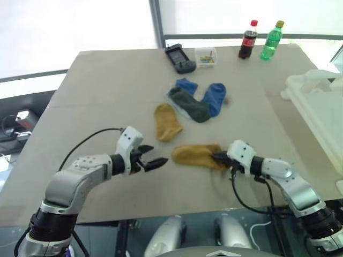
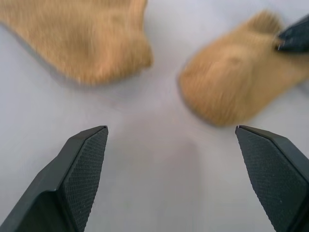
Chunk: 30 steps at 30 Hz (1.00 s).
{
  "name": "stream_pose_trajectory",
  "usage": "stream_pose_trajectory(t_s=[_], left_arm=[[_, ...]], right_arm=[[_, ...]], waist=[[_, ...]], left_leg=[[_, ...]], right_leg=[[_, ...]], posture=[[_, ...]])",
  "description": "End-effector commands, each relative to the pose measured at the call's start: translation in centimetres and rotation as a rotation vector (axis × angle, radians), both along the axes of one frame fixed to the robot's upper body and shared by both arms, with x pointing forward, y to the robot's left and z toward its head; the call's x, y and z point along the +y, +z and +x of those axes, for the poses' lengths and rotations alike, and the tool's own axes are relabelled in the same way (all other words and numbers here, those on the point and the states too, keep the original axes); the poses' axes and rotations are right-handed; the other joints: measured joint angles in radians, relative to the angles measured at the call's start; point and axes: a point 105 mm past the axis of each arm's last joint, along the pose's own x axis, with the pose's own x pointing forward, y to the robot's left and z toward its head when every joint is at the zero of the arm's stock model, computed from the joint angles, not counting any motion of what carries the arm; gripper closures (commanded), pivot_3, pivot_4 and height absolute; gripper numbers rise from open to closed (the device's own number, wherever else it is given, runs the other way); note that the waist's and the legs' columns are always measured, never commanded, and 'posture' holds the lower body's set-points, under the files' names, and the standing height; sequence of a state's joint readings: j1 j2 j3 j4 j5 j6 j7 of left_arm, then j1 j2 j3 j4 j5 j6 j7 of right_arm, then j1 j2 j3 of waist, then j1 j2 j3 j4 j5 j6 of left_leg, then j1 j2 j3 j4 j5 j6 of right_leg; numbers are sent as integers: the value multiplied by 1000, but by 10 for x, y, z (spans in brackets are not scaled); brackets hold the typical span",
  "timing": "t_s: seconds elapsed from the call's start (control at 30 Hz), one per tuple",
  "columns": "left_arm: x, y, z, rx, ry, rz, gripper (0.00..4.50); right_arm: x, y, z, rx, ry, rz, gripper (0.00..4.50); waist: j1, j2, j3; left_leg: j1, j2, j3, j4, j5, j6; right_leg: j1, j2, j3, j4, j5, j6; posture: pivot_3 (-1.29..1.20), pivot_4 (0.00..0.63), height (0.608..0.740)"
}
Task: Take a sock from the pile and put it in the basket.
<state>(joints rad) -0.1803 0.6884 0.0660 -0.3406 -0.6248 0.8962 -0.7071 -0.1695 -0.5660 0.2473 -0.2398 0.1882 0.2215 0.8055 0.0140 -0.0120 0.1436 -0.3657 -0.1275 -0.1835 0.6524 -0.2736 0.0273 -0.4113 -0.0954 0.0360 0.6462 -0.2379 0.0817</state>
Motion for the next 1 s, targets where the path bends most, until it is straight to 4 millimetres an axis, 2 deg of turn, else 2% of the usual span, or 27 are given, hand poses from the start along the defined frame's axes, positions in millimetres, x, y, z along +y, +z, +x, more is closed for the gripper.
stream_pose_trajectory(t_s=[0.03, 0.1, 0.2, 0.3, 0.37, 0.4, 0.43, 0.47, 0.57, 0.6, 0.7, 0.77, 0.83, 0.9, 0.93, 0.97, 1.0], left_arm=[[-20, 12, 8, -70, -44, -34, 36], [-29, 6, 15, -70, -45, -31, 36], [-43, -20, 24, -73, -68, 104, 36], [-41, -44, 29, -100, -71, 245, 36], [-40, -52, 27, -110, -83, 279, 36], [-38, -55, 24, -114, -87, 294, 534], [-36, -56, 22, -117, -90, 303, 758], [-33, -57, 18, -113, -86, 304, 1229], [-27, -57, 11, -113, -80, 303, 2419], [-25, -54, 9, -122, -75, 292, 2427], [-26, -37, 7, -180, -66, 216, 2427], [-27, -21, 6, -201, -61, 139, 2427], [-25, -10, 6, -218, -54, 104, 1899], [-23, 1, 5, -233, -75, 86, 1179], [-23, 5, 4, -231, -95, 76, 758], [-23, 6, 4, -228, -104, 76, 758], [-23, 5, 3, -224, -108, 78, 735]], right_arm=[[6, 26, -5, -53, 66, 51, 4500], [6, 22, -2, -59, 68, 33, 4500], [8, 9, 2, -42, 77, 9, 4500], [5, -11, 3, -30, 96, -58, 4500], [2, -19, 6, -24, 88, -87, 4500], [-1, -21, 7, -25, 84, -99, 4500], [-3, -22, 7, -15, 82, -98, 4500], [-5, -22, 6, -2, 81, -95, 4500], [-8, -20, 2, 6, 87, -84, 3560], [-7, -18, 0, 7, 88, -70, 3202], [-4, -8, -2, -20, 71, -16, 1711], [-2, 3, -2, -34, 54, 34, 999], [-2, 13, -3, -33, 48, 73, 784], [-6, 25, -4, -58, 28, 86, 784], [-9, 29, -5, -61, 20, 92, 1186], [-10, 33, -5, -57, 15, 104, 1186], [-10, 35, -6, -50, 12, 112, 1423]], waist=[[0, 0, 0], [-1, 0, 0], [-2, 0, 0], [-1, 0, 0], [-2, 0, -1], [-3, 0, -1], [-3, 0, -1], [-3, 0, -2], [-3, 0, -3], [-3, 0, -3], [-5, 0, -3], [-6, 0, -3], [-5, 0, -2], [0, 0, -1], [0, 0, -1], [0, 0, -1], [0, 0, -1]], left_leg=[[0, 0, 0, 0, 0, 0], [0, 0, 0, 0, 0, 0], [0, 0, 1, 0, 0, 0], [1, 0, 3, -1, 0, 0], [2, 0, 5, -1, 0, 0], [2, 0, 5, -1, 0, 0], [3, 1, 6, -1, 0, 0], [4, 1, 7, -1, 0, 0], [4, 3, 7, -1, 0, 0], [4, 3, 7, -1, 0, 0], [4, 5, 8, -3, 0, 0], [4, 6, 8, -3, 0, 0], [3, 6, 8, -3, 0, 0], [2, 6, 8, -2, 0, 0], [2, 6, 8, -2, 0, 0], [2, 6, 8, -2, 0, 0], [2, 6, 8, -3, 0, 0]], right_leg=[[0, 0, 0, -1, 0, 0], [0, 0, 0, -2, 0, 0], [0, 0, 1, -2, 0, 0], [0, 1, 3, -1, 0, 0], [0, 1, 5, -1, 0, 0], [0, 1, 5, -1, 0, 0], [0, 1, 6, 0, 0, 0], [0, 2, 7, 0, 0, 0], [0, 3, 7, 0, 0, 0], [0, 3, 7, 0, 0, 0], [0, 5, 8, -1, 0, 0], [-1, 6, 8, -1, 0, 0], [-1, 6, 8, -1, 0, 0], [-1, 6, 8, -1, 0, 0], [-1, 6, 8, -1, 0, 0], [-1, 6, 8, -1, 0, 0], [-1, 6, 8, -2, 0, 0]], posture=[[0, 150, 740], [0, 150, 740], [0, 150, 740], [0, 150, 740], [0, 150, 740], [0, 150, 740], [0, 150, 740], [0, 150, 740], [0, 150, 740], [0, 150, 740], [0, 150, 740], [0, 150, 740], [0, 150, 740], [0, 150, 740], [0, 150, 740], [0, 150, 740], [0, 150, 740]])
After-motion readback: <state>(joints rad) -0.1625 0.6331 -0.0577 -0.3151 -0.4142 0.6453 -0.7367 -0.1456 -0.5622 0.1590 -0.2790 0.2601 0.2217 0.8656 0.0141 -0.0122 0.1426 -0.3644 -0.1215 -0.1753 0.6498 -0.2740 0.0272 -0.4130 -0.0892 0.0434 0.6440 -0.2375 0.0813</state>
